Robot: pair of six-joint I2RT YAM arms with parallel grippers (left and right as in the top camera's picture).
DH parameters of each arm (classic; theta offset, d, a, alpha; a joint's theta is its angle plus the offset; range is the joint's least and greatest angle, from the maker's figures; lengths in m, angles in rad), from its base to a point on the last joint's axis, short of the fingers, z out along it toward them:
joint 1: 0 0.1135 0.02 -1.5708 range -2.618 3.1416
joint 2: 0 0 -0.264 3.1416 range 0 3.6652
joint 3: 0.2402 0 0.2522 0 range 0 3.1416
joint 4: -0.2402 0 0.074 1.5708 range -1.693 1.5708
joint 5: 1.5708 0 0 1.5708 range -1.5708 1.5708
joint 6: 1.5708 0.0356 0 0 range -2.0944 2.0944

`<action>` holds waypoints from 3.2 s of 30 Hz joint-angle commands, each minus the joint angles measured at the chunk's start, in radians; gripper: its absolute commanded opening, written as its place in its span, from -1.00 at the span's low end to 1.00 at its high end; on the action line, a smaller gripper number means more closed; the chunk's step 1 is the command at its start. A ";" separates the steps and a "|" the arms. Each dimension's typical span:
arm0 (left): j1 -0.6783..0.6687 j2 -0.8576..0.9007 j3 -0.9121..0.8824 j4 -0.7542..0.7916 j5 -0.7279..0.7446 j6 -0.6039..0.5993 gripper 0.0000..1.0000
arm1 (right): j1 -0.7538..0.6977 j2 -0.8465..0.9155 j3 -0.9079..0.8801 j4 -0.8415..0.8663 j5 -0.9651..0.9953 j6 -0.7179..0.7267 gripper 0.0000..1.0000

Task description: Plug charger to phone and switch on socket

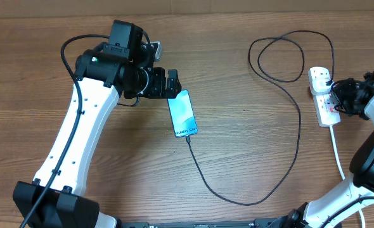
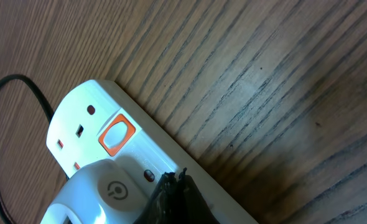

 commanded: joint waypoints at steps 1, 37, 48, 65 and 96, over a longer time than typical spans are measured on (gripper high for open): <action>-0.013 0.003 0.008 0.008 -0.010 0.018 1.00 | 0.014 0.033 0.008 -0.025 -0.014 -0.018 -0.93; -0.014 0.003 0.008 -0.001 -0.010 0.011 1.00 | 0.080 0.033 0.007 -0.224 -0.043 -0.018 -0.93; -0.014 0.003 0.008 -0.020 -0.010 0.012 1.00 | -0.037 -0.199 0.016 -0.417 0.140 0.117 -0.92; -0.014 0.003 0.008 -0.068 -0.043 -0.020 1.00 | 0.327 -1.087 0.016 -0.703 -0.133 -0.198 -0.92; -0.362 -0.465 -0.299 0.012 -0.396 -0.034 0.99 | 0.572 -1.356 0.014 -1.050 -0.122 -0.203 1.00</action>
